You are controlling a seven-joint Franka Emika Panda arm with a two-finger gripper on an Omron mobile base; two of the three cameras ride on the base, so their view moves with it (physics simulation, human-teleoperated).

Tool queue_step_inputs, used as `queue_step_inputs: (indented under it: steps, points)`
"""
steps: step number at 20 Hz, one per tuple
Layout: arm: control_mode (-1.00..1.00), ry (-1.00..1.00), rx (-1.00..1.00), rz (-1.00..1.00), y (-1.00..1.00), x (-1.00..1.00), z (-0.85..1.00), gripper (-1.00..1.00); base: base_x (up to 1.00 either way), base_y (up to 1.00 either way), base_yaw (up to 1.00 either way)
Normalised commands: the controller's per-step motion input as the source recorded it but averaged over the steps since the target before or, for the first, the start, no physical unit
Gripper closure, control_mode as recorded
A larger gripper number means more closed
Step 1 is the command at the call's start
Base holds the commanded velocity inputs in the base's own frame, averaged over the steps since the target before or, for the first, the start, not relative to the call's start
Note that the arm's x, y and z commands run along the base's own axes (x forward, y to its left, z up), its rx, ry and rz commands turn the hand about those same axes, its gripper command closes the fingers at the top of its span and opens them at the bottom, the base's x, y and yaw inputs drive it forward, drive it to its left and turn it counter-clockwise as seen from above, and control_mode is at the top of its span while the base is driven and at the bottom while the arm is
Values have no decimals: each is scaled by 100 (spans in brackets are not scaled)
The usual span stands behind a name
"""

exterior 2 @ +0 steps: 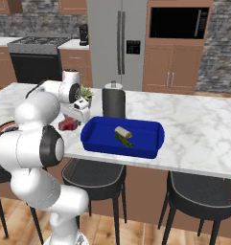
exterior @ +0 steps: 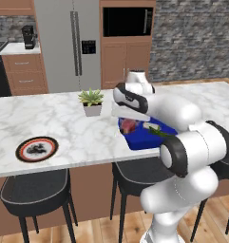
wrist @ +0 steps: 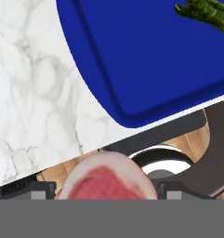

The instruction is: Create a steak meal by picking up the steak and asparagus from the tray and placing them on the plate. Leave the burrito on the tray.

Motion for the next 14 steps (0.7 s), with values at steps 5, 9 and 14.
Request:
queue_step_inputs:
  steps: [5,9,14]
  points:
    - [-100,0,0,-5,100,-13,0,100,0,0,0]
    - [-100,0,0,-4,100,0,0,100,0,0,0]
    - [-100,0,-2,-5,100,0,0,100,0,0,0]
